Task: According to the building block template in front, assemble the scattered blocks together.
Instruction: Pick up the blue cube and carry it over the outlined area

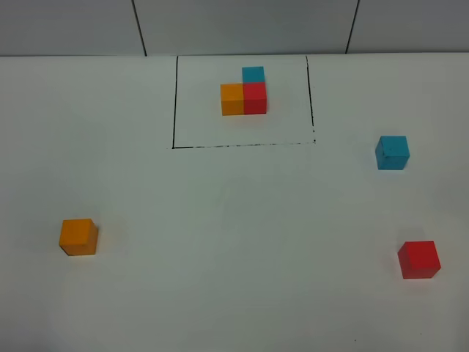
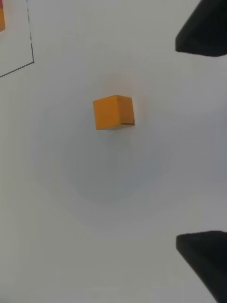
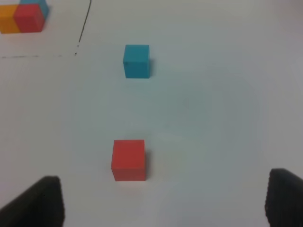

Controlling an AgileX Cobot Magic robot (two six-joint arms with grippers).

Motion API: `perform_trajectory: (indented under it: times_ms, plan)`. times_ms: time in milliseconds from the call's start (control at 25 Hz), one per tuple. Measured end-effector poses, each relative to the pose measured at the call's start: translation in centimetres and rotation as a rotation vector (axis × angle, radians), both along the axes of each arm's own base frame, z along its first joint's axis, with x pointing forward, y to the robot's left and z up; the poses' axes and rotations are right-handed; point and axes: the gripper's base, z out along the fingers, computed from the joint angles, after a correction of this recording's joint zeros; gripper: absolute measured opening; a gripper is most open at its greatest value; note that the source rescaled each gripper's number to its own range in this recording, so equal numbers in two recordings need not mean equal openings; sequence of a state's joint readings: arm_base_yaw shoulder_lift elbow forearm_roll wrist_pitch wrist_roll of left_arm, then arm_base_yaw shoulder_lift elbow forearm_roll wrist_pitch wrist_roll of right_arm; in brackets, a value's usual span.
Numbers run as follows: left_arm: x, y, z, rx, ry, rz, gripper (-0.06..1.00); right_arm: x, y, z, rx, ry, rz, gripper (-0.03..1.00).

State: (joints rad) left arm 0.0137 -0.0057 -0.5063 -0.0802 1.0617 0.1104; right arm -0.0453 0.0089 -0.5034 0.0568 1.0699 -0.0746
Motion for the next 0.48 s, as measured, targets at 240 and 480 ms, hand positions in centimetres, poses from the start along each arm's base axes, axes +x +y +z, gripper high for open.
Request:
perform_trajectory:
  times_ms: [240, 480]
  plan:
    - [0.00, 0.00, 0.00, 0.000, 0.000, 0.000, 0.71, 0.00, 0.00, 0.00, 0.000, 0.000, 0.000, 0.73]
    - [0.00, 0.00, 0.00, 0.000, 0.000, 0.000, 0.71, 0.00, 0.00, 0.00, 0.000, 0.000, 0.000, 0.73]
